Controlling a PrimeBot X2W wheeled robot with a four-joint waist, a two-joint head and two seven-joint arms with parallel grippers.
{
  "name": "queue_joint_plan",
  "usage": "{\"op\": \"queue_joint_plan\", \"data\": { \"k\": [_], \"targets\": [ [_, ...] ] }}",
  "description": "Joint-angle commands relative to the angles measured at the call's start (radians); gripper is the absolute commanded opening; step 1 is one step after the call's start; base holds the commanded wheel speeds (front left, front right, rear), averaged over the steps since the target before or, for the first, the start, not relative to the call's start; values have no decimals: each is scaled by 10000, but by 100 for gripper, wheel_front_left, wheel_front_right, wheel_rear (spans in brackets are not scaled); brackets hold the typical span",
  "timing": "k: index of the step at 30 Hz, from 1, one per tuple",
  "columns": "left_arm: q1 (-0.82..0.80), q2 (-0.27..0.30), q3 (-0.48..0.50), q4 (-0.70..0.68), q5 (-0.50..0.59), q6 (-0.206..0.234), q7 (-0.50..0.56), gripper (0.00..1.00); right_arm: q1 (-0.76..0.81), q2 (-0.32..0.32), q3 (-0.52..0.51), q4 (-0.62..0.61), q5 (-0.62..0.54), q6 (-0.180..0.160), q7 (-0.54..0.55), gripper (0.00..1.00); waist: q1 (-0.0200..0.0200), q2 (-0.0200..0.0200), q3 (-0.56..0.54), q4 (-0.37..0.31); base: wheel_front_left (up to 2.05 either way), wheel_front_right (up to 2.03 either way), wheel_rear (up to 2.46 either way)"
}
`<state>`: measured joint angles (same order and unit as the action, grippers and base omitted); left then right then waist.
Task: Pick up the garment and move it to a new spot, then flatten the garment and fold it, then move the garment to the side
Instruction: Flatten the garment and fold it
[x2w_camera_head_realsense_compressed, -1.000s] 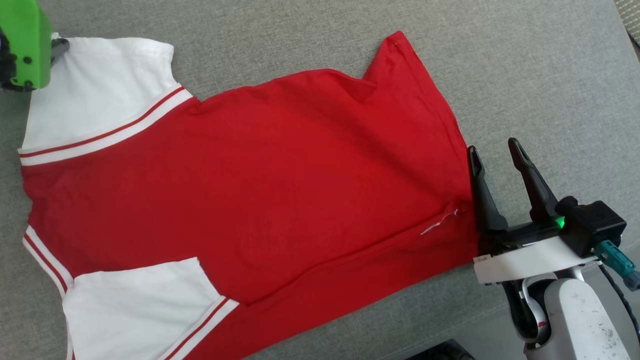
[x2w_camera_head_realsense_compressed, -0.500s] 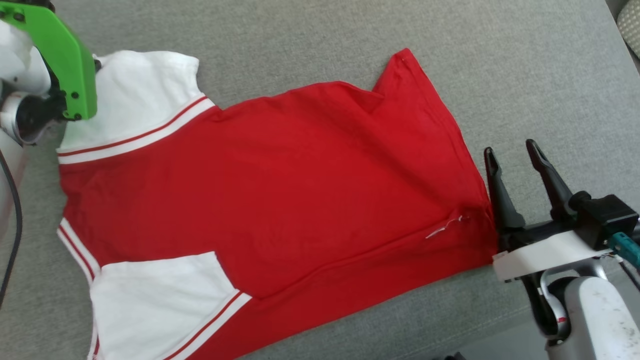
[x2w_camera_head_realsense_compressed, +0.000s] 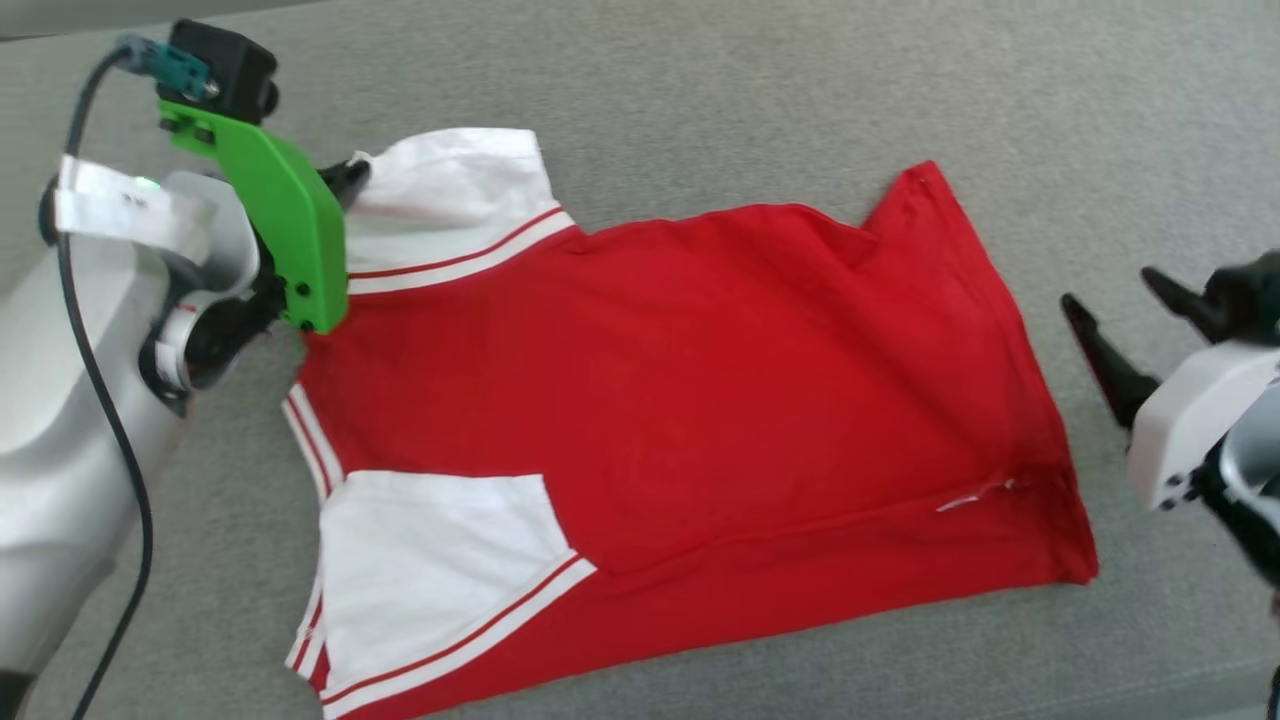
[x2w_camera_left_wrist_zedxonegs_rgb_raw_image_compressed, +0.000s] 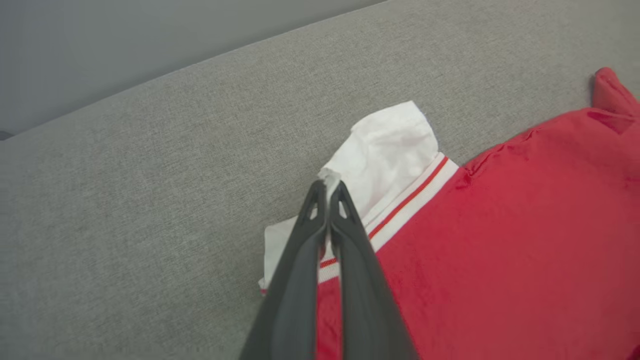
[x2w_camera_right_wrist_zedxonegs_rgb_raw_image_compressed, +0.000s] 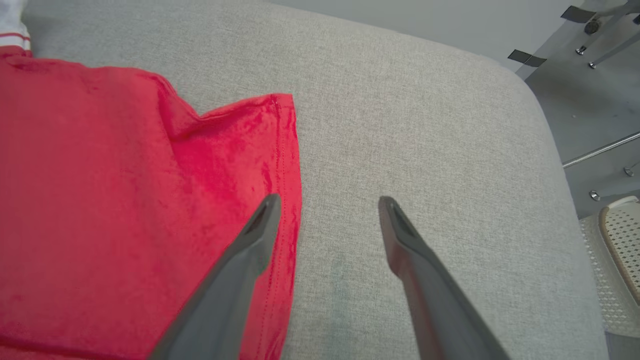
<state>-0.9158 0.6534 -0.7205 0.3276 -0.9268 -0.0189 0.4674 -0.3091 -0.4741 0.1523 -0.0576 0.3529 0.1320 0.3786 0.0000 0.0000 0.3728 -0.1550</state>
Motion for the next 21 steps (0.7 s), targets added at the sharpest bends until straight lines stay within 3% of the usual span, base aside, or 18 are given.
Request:
{"op": "queue_joint_plan", "data": {
  "k": [1,10,16,21],
  "targets": [
    [309,83,7,-420,-84,207,7,0,-378,-223,116,7,410,-13,376,100,0,0,-156,698,0,0,0],
    [1236,488,81,-3366,2,1374,32,0,-2624,-1675,1531,980,2002,-13,2324,100,0,0,513,1504,0,0,0],
    [1322,508,17,-4363,213,1695,14,0,-3965,-2358,2385,2034,2418,-13,2959,100,0,0,1013,1999,0,0,0],
    [1205,356,-61,-4618,333,1717,-45,0,-4678,-2608,3117,2723,2677,-13,3077,100,0,0,1273,2286,0,0,0]
  ]
}}
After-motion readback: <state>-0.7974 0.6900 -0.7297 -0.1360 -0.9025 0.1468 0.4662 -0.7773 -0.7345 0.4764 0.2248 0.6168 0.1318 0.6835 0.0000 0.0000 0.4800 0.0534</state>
